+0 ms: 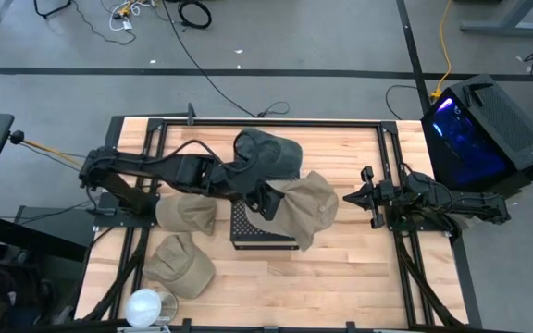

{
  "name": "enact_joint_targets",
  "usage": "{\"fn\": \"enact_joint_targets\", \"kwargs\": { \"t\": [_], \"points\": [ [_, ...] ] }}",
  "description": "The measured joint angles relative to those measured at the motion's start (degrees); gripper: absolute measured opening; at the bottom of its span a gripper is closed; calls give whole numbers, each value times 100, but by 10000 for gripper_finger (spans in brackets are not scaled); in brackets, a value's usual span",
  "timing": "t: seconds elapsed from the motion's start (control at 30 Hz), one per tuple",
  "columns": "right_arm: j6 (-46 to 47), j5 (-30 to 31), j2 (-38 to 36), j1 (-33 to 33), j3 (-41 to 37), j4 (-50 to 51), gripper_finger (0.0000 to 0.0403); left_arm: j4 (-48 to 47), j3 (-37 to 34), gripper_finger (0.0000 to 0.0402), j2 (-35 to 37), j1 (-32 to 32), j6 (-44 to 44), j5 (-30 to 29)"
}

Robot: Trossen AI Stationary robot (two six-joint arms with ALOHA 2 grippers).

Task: Pick & Place hat
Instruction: Put the top brown cap on the shelf

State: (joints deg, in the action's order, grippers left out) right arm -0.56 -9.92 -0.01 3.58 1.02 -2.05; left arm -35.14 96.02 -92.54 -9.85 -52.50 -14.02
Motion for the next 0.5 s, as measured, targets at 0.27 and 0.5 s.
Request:
{"fn": "enact_joint_targets", "kwargs": {
  "t": [0.27, 0.5],
  "points": [
    [0, 3, 0, 0, 0, 1, 7, 456, -976, 3, 409, -43, -497, -6],
    [0, 1, 0, 1, 0, -1, 7, 805, -1503, 3, 693, -59, -672, -248]
  ]
}}
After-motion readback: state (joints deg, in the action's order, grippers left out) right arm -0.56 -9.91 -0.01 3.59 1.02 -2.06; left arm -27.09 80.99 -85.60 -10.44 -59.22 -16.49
